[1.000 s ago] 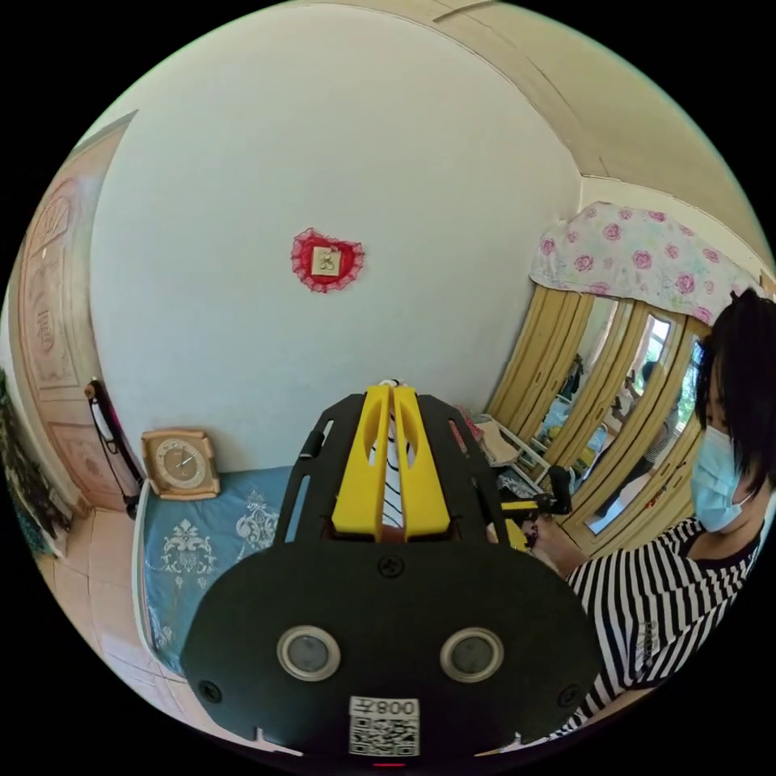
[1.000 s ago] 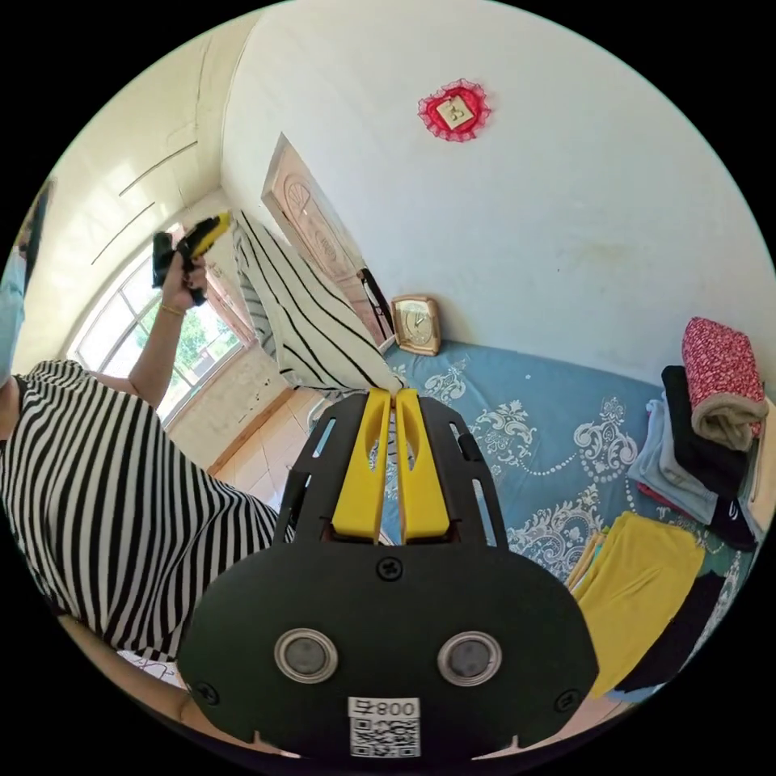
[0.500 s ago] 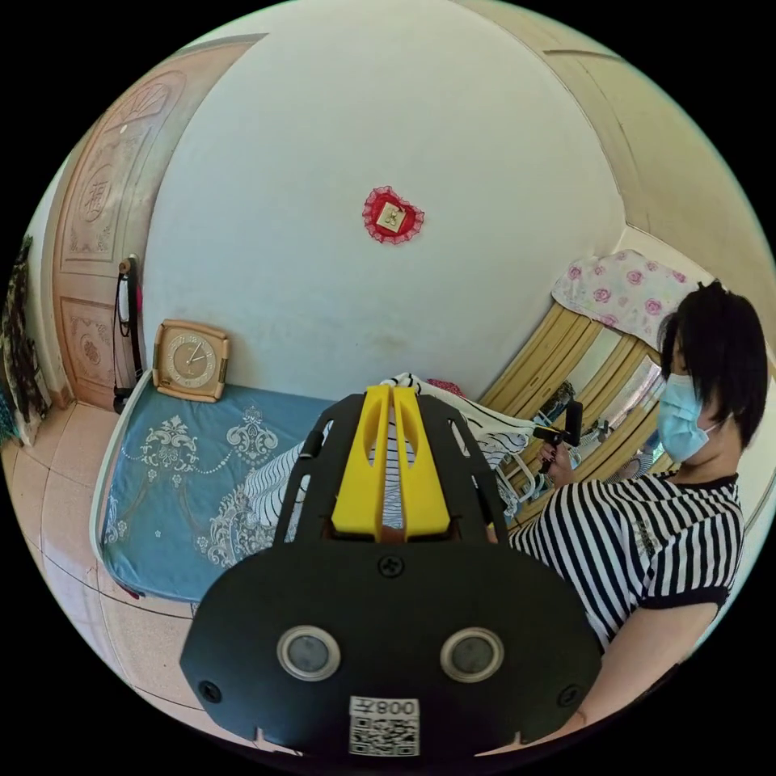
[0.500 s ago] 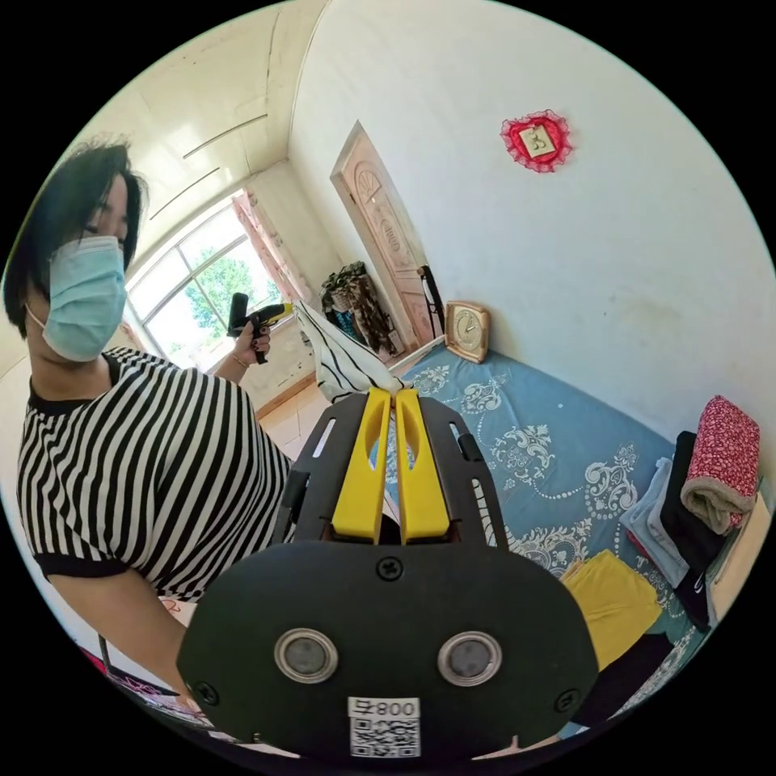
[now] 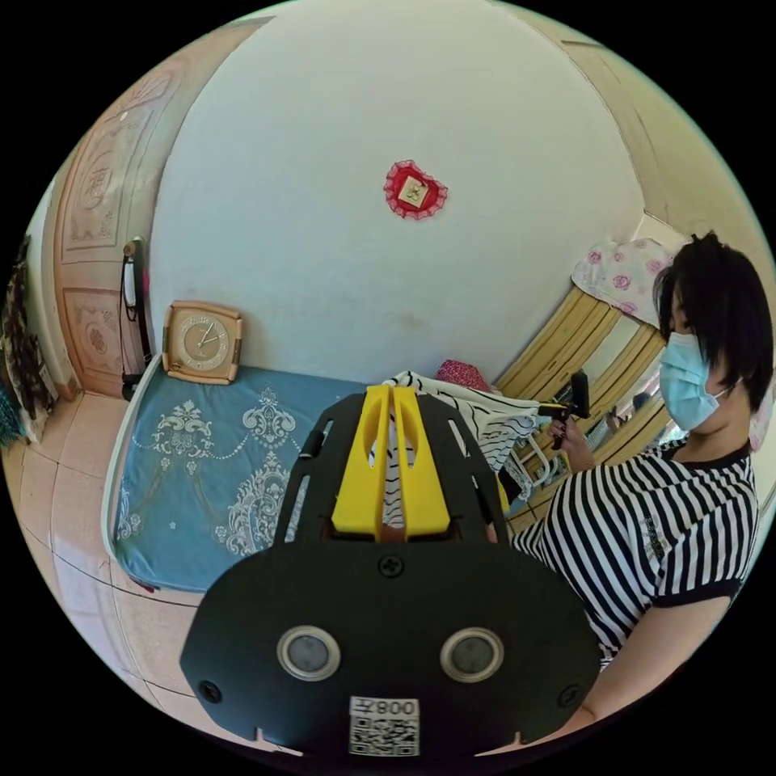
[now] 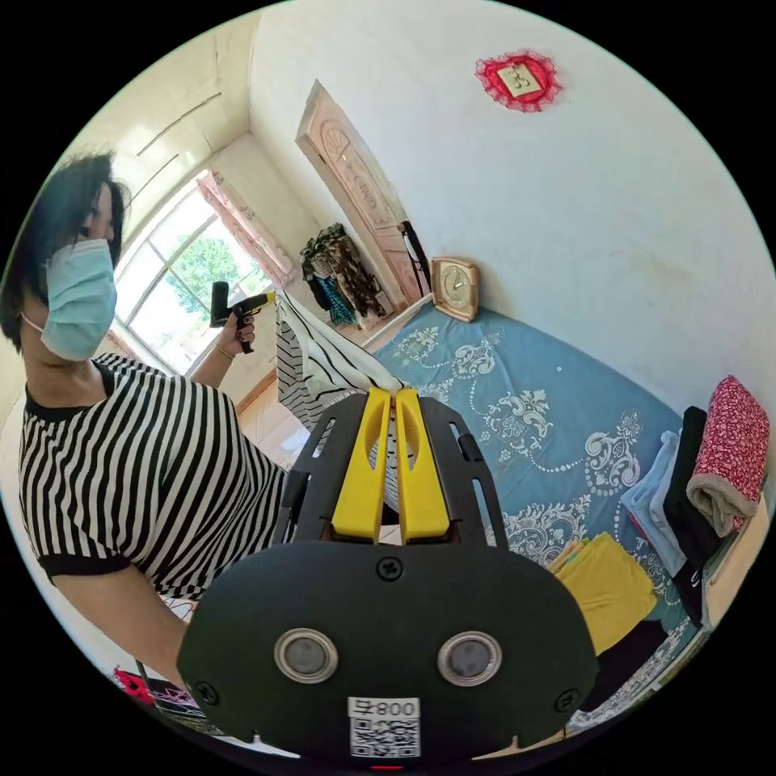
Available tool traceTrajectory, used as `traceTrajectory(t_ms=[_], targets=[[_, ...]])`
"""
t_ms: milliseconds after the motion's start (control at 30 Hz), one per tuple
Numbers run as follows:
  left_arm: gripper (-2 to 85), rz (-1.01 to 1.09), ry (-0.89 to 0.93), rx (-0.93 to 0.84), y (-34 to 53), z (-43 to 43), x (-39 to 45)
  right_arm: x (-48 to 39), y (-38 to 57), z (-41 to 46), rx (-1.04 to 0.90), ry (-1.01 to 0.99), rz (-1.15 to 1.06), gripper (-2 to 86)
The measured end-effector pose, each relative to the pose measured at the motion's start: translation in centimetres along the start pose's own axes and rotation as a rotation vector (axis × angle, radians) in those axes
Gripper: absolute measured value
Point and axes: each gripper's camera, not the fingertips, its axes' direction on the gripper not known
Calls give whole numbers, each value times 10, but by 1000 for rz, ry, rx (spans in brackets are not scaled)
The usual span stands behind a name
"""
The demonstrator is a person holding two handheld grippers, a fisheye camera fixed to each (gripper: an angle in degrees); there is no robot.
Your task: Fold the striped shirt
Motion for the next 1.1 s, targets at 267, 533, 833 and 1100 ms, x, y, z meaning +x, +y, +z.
traceTrajectory(t_ms=[267, 533, 833, 1100], targets=[[10, -153, 55, -127, -99, 103, -251, 183, -152, 114, -267, 79, 265, 13], [38, -421, -161, -370, -132, 211, -468, 350, -226, 236, -491, 250, 676, 55], [75, -701, -215, -670, -62, 206, -644, 423, -183, 274, -647, 290, 870, 67], [69, -778, -350, -901, -44, 221, -738, 488, -159, 262, -613, 337, 1090, 81]])
